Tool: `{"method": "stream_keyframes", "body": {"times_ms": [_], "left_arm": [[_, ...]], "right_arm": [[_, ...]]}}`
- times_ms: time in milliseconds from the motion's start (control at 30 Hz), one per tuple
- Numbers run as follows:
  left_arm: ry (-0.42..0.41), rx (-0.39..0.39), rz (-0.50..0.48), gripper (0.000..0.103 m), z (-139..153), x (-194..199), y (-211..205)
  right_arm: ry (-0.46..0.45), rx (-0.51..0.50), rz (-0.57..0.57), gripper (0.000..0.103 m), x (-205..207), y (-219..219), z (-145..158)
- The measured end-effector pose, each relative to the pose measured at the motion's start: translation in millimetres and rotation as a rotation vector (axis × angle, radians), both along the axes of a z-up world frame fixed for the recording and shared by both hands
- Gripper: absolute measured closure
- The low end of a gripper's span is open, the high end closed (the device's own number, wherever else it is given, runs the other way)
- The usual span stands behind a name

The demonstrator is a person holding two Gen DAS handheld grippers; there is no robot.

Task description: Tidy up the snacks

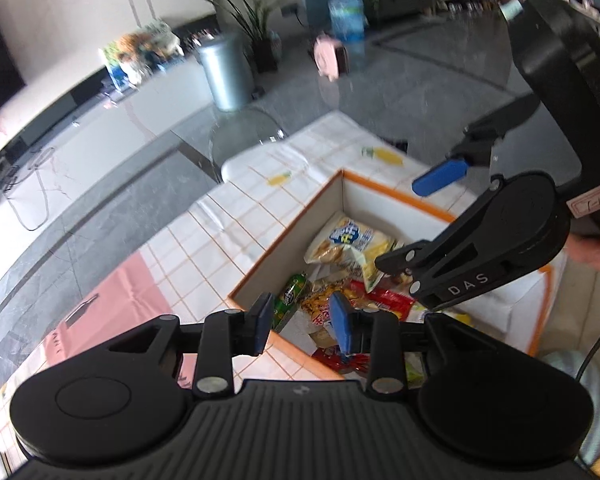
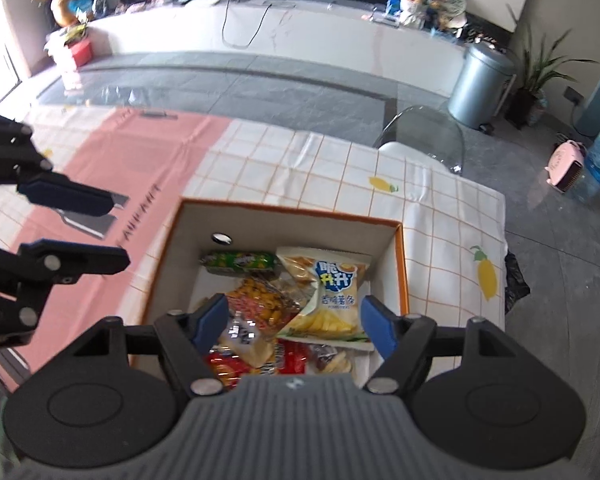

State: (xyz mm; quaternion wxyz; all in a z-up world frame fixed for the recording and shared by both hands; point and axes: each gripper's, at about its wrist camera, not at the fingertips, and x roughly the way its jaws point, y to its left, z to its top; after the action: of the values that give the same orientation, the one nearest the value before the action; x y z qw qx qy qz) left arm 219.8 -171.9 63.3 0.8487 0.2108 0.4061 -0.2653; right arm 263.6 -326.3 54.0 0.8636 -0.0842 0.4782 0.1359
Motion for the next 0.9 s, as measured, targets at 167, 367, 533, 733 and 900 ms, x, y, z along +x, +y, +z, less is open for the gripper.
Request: {"method": "stream_keyframes", "body": {"times_ms": [167,367,533,733,900], "left_arm": [[-0.047,-0.105,0.064,0.063,32,-41,28],[-0.164,-0.189,0.147,0.055,48,-97,64],[-0.257,-0.217,0.253,0.051,41,-139,89],[-0.31,-0.282,0.359,0.042,30,-175,117],[-0.369,-0.279,0.42,0.03,19,-206,130]], "right_arm": [[-0.062,0.04,-0.043,0.027,-43,14,32],[-0.15,0.104,-0.11,0.023,-110,34,45],[-0.251,0.094,-0.17,0.022,-176,49,47],[-0.377,0.11,-0.245,0.02,-243,62,45],[-0.484,0.116,-0.316,0.018,-289,77,38]]}}
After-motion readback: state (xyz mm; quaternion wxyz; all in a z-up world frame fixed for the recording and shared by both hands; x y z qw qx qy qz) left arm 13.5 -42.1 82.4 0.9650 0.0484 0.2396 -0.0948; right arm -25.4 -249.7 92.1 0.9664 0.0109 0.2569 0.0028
